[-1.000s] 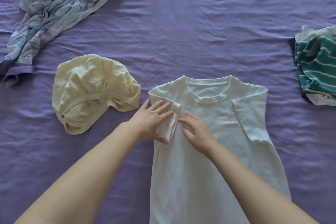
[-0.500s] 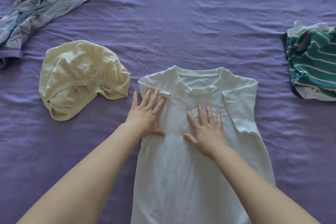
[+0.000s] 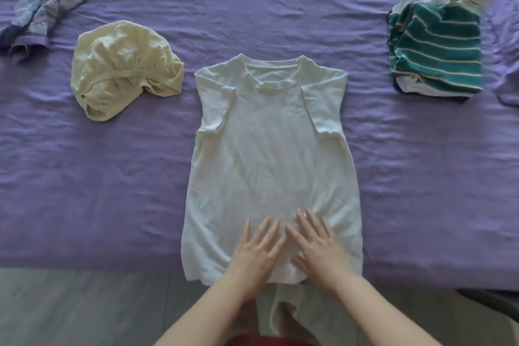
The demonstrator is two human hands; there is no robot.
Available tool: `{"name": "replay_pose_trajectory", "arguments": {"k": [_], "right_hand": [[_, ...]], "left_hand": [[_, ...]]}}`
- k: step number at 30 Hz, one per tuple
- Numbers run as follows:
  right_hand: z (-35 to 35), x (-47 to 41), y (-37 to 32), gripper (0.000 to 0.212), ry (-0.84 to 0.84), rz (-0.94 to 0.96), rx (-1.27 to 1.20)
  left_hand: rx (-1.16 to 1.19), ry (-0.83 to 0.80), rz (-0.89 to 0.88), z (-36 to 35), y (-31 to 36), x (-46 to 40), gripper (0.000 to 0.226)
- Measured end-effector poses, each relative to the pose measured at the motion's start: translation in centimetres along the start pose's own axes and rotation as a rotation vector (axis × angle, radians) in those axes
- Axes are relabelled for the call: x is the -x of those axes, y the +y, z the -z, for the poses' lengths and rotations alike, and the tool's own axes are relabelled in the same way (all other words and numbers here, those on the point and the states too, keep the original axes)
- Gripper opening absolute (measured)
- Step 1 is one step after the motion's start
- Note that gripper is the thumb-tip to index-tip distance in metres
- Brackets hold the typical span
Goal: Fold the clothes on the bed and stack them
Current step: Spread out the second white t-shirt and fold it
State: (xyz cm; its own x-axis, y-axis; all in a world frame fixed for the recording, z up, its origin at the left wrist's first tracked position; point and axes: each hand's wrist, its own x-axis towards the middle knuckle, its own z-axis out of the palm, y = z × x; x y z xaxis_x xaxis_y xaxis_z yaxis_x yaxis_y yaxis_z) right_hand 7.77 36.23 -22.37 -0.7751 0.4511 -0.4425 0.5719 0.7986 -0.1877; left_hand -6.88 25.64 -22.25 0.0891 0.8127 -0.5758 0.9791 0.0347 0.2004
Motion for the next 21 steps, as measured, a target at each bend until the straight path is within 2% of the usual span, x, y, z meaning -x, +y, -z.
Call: {"name": "replay_pose_trajectory", "arguments": {"k": [3, 6, 15, 18, 19, 21], "right_hand": [[-2.3, 3.3, -1.2, 0.064, 0.052, 0.084, -0.038], [-4.3, 5.3, -1.9, 0.064, 0.054, 0.146, -0.003], [-6.2, 3.4, -3.0, 0.068, 0.238, 0.048, 0.008], [-6.6, 2.2, -2.7, 0.058, 0.328, 0.08, 0.033], [-6.5, 1.9, -2.5, 0.056, 0.342, 0.093, 0.037], [-6.2, 1.7, -1.9, 0.059, 0.299, 0.105, 0.049]], "left_hand": [[0.045, -0.039, 0.059, -1.0, 2.4, 2.7, 0.068], [0.021, -0.039, 0.135, -4.0, 2.3, 4.0, 0.068], [-0.015, 0.053, 0.262, -5.2, 2.6, 0.7, 0.064], [-0.03, 0.068, 0.272, -4.7, 2.0, -0.4, 0.074], [-0.062, 0.101, 0.257, -4.6, 1.9, -0.5, 0.071], [-0.112, 0.216, 0.166, -4.3, 1.4, -0.4, 0.047]]}}
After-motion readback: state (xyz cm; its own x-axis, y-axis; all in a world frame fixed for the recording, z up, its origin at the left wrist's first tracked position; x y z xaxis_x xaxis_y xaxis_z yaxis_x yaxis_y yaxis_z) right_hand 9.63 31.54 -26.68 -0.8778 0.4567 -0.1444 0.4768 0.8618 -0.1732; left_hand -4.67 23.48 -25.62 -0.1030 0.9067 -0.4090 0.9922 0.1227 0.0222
